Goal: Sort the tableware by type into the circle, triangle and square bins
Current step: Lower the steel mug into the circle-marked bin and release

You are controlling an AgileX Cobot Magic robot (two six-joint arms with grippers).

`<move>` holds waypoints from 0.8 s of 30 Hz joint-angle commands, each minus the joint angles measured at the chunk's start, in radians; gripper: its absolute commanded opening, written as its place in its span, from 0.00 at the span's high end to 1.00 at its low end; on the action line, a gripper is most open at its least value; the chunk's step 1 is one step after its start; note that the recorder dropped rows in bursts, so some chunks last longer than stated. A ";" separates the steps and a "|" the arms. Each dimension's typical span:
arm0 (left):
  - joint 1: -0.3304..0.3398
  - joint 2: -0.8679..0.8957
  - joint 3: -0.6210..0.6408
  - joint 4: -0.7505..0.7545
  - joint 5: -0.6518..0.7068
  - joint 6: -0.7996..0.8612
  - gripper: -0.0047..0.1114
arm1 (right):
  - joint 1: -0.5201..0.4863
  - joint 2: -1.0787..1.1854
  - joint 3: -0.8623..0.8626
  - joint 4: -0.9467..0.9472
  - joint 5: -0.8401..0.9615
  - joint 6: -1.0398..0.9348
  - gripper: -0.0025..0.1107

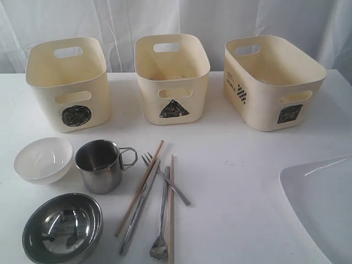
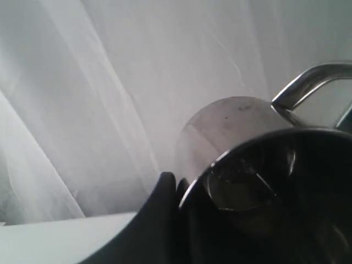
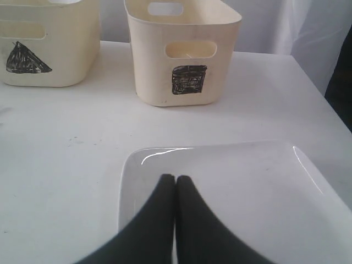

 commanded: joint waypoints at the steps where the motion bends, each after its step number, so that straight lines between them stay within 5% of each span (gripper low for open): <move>1: -0.031 0.113 -0.006 0.072 -0.314 -0.302 0.96 | 0.001 -0.005 -0.001 -0.002 -0.007 0.002 0.98; 4: -0.046 0.242 -0.029 0.534 -0.439 -0.581 0.96 | 0.001 -0.005 -0.001 -0.002 -0.007 0.002 0.98; 8: -0.047 0.472 -0.121 1.012 -0.599 -0.704 0.96 | 0.001 -0.005 -0.001 -0.002 -0.007 0.002 0.98; 15: -0.069 0.749 -0.326 1.001 -0.346 -0.936 0.94 | 0.001 -0.005 -0.001 -0.002 -0.007 0.002 0.98; 24: -0.069 0.757 -0.339 1.067 -0.315 -1.191 0.54 | 0.001 -0.005 -0.001 -0.002 -0.007 0.002 0.98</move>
